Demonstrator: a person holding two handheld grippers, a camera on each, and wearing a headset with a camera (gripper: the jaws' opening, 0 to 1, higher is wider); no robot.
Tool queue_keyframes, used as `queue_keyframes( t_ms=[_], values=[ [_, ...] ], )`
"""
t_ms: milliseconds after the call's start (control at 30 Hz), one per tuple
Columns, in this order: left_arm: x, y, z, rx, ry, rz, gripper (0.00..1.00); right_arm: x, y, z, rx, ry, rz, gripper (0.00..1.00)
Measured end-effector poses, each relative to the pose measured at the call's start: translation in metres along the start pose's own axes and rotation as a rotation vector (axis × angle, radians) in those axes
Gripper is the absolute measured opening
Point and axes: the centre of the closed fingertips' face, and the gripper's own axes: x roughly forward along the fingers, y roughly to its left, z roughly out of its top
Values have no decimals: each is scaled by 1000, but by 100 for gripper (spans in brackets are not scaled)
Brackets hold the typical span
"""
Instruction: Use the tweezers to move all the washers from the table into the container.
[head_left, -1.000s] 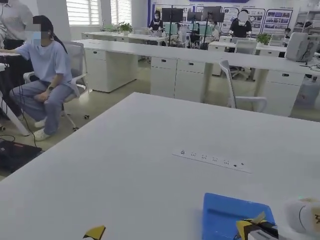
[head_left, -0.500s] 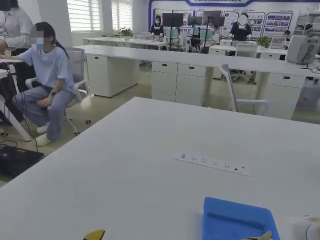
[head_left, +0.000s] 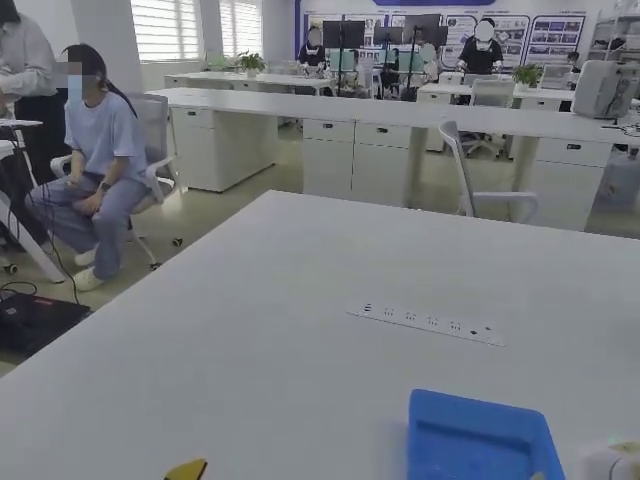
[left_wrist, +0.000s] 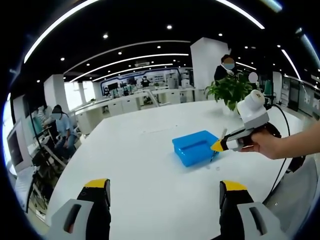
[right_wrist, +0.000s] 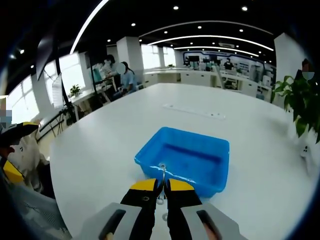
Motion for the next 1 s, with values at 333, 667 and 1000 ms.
queue_keyframes(
  t_ms=[333, 667, 1000],
  values=[
    [1, 1, -3, 3, 9, -4, 93, 1, -2, -1, 3, 5, -8, 4],
    [3, 2, -4, -3, 10, -4, 93, 4, -2, 1, -2, 8, -6, 4],
    [4, 1, -5, -4, 12, -11, 93, 7, -1, -1, 2, 14, -4, 4]
  ],
)
